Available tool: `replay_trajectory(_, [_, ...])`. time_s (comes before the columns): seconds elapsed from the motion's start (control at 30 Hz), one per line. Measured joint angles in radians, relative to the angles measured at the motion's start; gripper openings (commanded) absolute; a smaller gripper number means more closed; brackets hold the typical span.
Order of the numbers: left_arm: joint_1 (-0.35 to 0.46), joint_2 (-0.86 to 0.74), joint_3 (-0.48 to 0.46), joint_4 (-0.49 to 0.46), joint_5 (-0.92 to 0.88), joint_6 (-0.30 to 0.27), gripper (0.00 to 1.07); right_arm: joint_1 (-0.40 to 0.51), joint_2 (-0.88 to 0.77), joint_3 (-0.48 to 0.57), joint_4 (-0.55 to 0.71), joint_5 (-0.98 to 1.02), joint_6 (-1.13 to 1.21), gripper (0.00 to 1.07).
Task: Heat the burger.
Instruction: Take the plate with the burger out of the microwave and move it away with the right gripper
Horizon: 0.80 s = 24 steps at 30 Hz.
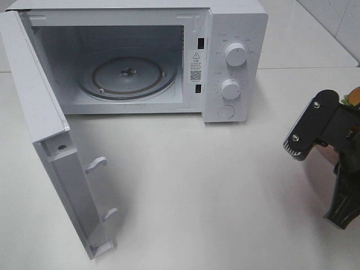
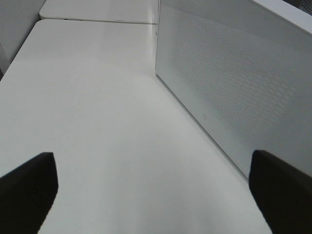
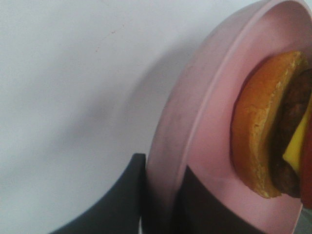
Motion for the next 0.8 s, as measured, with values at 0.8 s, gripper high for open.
replay_trajectory(0.8, [0.0,0.0,0.0,0.0,0.0,0.0,1.0,0.133,0.361,-0.164,-0.099,0.32,0.542,0.01])
